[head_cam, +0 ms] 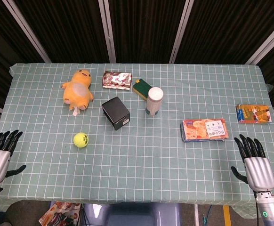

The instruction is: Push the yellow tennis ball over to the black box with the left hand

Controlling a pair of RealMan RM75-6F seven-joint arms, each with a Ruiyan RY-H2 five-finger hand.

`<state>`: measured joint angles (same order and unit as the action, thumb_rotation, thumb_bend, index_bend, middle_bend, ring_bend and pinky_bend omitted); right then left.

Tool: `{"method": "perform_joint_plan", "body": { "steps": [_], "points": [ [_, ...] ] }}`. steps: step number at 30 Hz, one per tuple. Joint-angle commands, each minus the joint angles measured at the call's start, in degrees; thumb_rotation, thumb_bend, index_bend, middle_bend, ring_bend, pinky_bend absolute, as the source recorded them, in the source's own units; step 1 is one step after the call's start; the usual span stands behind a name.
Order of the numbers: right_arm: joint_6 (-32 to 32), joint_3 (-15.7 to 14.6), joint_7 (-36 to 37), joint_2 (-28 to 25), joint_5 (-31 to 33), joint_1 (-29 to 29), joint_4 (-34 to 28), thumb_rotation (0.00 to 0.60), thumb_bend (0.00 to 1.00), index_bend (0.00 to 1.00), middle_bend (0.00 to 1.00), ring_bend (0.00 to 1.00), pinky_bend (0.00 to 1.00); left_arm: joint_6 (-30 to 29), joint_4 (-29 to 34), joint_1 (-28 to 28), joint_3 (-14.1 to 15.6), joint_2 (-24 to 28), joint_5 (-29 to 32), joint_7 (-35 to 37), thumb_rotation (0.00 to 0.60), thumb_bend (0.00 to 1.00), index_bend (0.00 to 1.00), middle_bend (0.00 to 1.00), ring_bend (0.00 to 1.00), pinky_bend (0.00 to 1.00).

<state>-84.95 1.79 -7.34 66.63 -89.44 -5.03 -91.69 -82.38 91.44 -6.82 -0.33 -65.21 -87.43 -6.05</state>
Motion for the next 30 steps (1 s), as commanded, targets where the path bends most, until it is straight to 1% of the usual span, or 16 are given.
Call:
{"method": "perform_joint_plan", "body": {
  "steps": [1,5,7,9,10,11,12,13,14,16,17,20,24,26,28,30],
  "points": [
    [-0.3,-0.3,-0.1,-0.3,-0.5,0.2,-0.3,0.6,0.29,0.0,0.0,0.0,0.0,1.0,0.3,-0.3,0.3,0.4,0.2,0.2,0.6,0.02,0.0,0.05,0.0,0.0],
    [-0.5,-0.5,-0.3,-0.3,-1.0,0.3,-0.3,0.6,0.29,0.0,0.0,0.0,0.0,2.3,0.6,-0.7,0.0,0.0,1.6,-0.9,0.6,0.02,0.0,0.06,0.0,0.0],
    [-0.4,-0.6,-0.3,-0.4,-1.2,0.3,-0.5,0.6,0.29,0.0,0.0,0.0,0.0,2.0,1.2,-0.8,0.4,0.0,0.5,-1.2,0.6,0.02,0.0,0.06,0.0,0.0],
    [-0.3,-0.8,-0.3,-0.4,-1.5,0.2,-0.5,0.6,0.29,0.0,0.0,0.0,0.0,1.0,1.0,-0.6,0.5,-0.4,-0.6,-1.8,0.6,0.02,0.02,0.12,0.03,0.11],
    [-0.3,-0.9,-0.3,-0.4,-1.6,0.2,-0.4,0.6,0.29,0.0,0.0,0.0,0.0,0.9,1.0,-0.6,0.5,-0.5,-0.6,-2.3,0.6,0.03,0.06,0.22,0.1,0.27],
    [-0.2,-1.0,-0.4,-0.4,-1.7,0.3,-0.4,0.6,0.29,0.0,0.0,0.0,0.0,1.2,1.2,-0.7,0.6,-0.6,-0.5,-3.0,0.6,0.06,0.13,0.32,0.17,0.4],
    [-0.1,-1.1,-0.5,-0.4,-1.7,0.3,-0.4,0.6,0.29,0.0,0.0,0.0,0.0,2.2,1.4,-1.3,0.5,-0.7,-0.4,-3.5,0.6,0.09,0.19,0.39,0.23,0.46],
    [0.0,-1.2,-0.4,-0.4,-1.6,0.3,-0.5,0.6,0.29,0.0,0.0,0.0,0.0,3.1,1.2,-1.9,0.3,-1.0,-0.3,-3.8,0.6,0.18,0.27,0.46,0.28,0.53],
    [0.0,-1.2,-0.4,-0.4,-1.7,0.3,-0.5,0.6,0.29,0.0,0.0,0.0,0.0,4.0,0.6,-2.6,0.2,-1.4,-0.5,-4.0,0.6,0.29,0.36,0.53,0.33,0.58],
    [-0.4,-1.2,-0.5,-0.4,-1.9,0.4,-0.6,0.6,0.29,0.0,0.0,0.0,0.0,4.6,-2.0,-3.8,-0.5,-3.3,-0.9,-5.6,0.6,0.43,0.45,0.61,0.4,0.65],
    [-0.7,-1.2,-0.3,-0.4,-2.0,0.5,-0.6,0.6,0.29,0.0,0.0,0.0,0.0,4.5,-3.3,-4.0,-0.7,-4.4,-0.9,-7.2,0.6,0.46,0.48,0.64,0.43,0.67],
    [-1.3,-0.9,0.0,-0.2,-2.1,0.7,-0.5,0.6,0.29,0.0,0.0,0.0,0.0,5.5,-4.8,-4.7,-0.8,-6.3,-0.6,-10.5,0.6,0.47,0.52,0.68,0.46,0.7],
    [-1.3,-0.4,0.4,-0.2,-1.5,0.6,-0.1,0.6,0.29,0.0,0.0,0.0,0.0,11.8,-5.3,-7.7,-1.3,-7.1,2.4,-13.8,0.6,0.47,0.52,0.68,0.46,0.7],
    [0.2,0.1,1.1,-1.3,-0.8,-0.3,-0.5,0.6,0.29,0.0,0.0,0.0,0.0,14.6,-6.2,-9.1,-1.1,-8.4,3.4,-16.4,0.6,0.48,0.53,0.69,0.46,0.7],
    [-0.6,-0.7,1.4,-1.2,-1.2,0.6,-0.5,0.6,0.29,0.0,0.0,0.0,0.0,17.3,-6.8,-10.3,-0.5,-9.6,3.7,-16.1,0.6,0.48,0.54,0.69,0.47,0.7],
    [-1.4,-0.7,1.8,-1.1,-1.6,0.9,-0.2,0.6,0.29,0.0,0.0,0.0,0.0,19.8,-7.3,-11.4,0.0,-10.4,4.0,-15.0,0.6,0.5,0.55,0.7,0.47,0.7]
  ]
}}
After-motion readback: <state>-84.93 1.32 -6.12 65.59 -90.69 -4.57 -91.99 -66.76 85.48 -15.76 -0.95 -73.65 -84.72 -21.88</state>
